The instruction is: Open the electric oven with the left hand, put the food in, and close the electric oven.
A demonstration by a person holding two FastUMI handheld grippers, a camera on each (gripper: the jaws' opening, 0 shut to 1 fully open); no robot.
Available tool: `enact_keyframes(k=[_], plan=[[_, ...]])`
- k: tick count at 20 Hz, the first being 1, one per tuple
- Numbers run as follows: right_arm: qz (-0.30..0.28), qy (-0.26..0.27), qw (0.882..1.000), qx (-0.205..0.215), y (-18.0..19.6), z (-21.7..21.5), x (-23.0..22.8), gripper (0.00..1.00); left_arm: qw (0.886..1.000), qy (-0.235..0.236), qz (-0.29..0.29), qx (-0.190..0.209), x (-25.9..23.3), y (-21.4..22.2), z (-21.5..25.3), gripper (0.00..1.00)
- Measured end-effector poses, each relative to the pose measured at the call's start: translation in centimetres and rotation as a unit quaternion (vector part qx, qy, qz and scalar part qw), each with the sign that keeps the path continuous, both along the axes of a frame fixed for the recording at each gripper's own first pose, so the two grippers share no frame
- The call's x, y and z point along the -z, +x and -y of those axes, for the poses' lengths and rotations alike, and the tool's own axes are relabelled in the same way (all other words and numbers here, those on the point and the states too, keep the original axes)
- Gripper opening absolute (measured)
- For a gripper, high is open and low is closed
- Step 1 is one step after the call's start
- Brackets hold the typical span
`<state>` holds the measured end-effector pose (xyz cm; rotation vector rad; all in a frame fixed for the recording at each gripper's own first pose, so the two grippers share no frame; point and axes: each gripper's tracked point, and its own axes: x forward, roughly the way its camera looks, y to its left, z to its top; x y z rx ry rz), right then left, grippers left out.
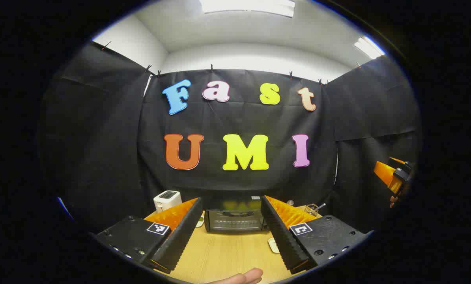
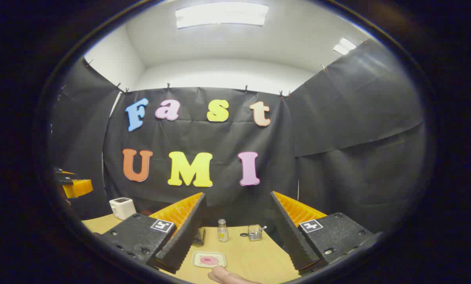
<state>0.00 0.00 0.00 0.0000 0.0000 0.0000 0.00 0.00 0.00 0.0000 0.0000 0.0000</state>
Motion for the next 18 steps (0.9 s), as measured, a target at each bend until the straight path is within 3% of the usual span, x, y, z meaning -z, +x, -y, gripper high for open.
enact_keyframes(k=[7, 12, 18], plan=[[-0.026, 0.011, 1.000, 0.004, 1.6, 2.8, 1.6, 1.00, 1.000, -0.003, 0.001, -0.006, -0.4, 0.7, 0.9, 0.95], [-0.042, 0.024, 0.999, -0.023, 3.0, 2.4, 3.2, 1.00, 0.999, -0.034, 0.008, -0.008, 0.1, 2.0, 0.8, 0.95], [-0.051, 0.026, 0.997, -0.043, 5.9, 1.4, 5.5, 1.00, 0.999, -0.022, -0.004, -0.027, 2.8, 5.5, -1.3, 0.95]])
